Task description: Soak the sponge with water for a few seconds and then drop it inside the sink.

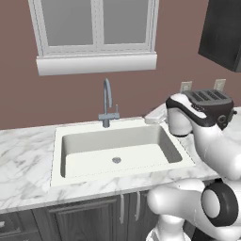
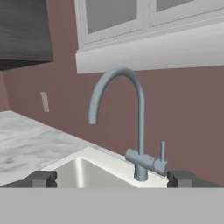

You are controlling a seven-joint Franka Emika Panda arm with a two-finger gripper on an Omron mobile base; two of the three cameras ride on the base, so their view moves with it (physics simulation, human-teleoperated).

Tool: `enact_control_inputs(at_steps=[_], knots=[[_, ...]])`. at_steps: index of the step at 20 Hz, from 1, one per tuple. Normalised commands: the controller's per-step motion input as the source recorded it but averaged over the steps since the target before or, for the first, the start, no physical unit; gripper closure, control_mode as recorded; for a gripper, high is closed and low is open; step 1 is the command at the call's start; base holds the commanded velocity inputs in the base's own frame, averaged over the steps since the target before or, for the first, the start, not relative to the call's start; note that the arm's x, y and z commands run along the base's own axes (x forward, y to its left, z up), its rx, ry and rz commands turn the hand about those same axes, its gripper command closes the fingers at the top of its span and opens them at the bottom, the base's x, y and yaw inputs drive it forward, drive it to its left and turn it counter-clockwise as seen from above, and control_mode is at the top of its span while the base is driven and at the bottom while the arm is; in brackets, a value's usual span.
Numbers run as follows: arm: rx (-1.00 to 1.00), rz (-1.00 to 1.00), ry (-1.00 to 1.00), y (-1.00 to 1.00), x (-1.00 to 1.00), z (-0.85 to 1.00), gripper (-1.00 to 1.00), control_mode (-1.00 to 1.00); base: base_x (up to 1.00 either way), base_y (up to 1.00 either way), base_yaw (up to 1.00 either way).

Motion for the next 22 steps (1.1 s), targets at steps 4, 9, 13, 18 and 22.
enact_control_inputs(at_steps=[4, 9, 13, 18, 22], knots=[[0.01, 0.00, 0.00, 0.01, 0.34, -0.23, -1.00, -1.00, 0.00, 0.00, 0.00], [0.00, 0.00, -0.01, 0.08, 0.23, -0.32, -1.00, -1.00, 0.00, 0.00, 0.00], [0.00, 0.00, -0.04, 0.18, 0.13, -0.17, -1.00, -1.00, 0.00, 0.00, 0.00], [0.00, 0.00, -0.03, 0.31, 0.01, 0.00, -1.00, -1.00, 0.00, 0.00, 0.00], [0.00, 0.00, 0.00, 0.22, 0.01, 0.04, -1.00, -1.00, 0.00, 0.00, 0.00]])
